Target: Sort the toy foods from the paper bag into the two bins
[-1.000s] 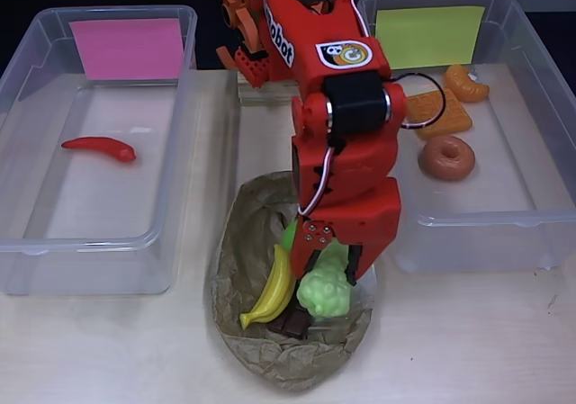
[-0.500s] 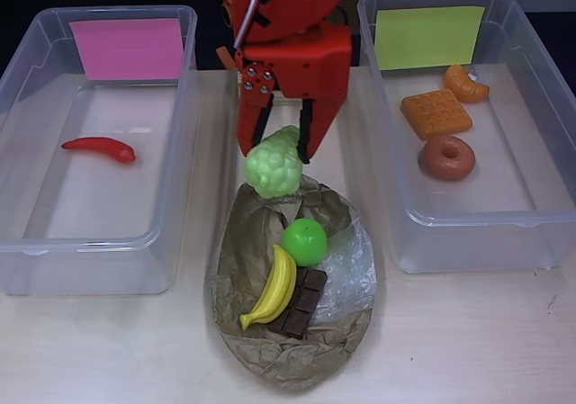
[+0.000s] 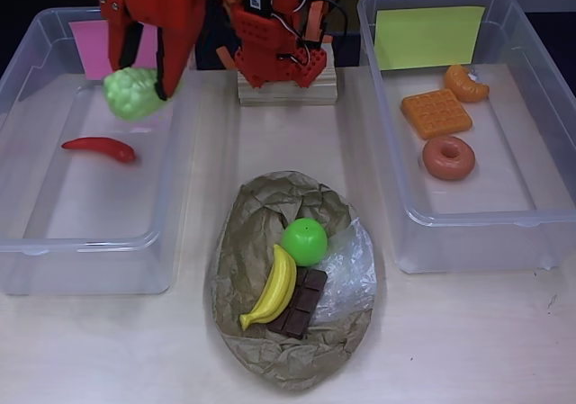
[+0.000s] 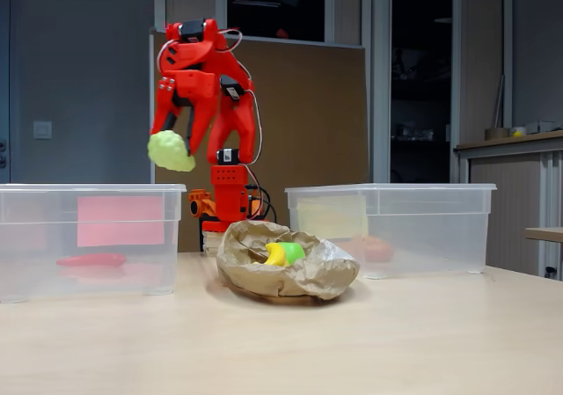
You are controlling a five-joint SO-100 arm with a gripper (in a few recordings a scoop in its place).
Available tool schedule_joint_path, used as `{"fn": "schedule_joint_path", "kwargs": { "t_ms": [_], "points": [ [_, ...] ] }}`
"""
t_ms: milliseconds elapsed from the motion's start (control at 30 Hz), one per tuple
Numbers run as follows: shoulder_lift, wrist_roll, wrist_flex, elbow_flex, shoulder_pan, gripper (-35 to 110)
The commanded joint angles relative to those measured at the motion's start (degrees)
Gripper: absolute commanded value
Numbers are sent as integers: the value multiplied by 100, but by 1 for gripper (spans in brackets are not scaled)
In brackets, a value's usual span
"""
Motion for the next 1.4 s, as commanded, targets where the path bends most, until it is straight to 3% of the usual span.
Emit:
{"fn": "schedule_joint_path", "kwargs": {
  "t_ms": [0, 233, 633, 933, 1367],
  "points": [
    [299, -299, -105, 105, 879, 12],
    [519, 167, -1169, 1529, 2162, 16],
    [721, 1301, -3955, 4140, 2619, 18],
    [369, 1354, -4096, 4245, 3050, 12],
    [949, 1002, -4500, 5027, 3507, 34]
  ]
}}
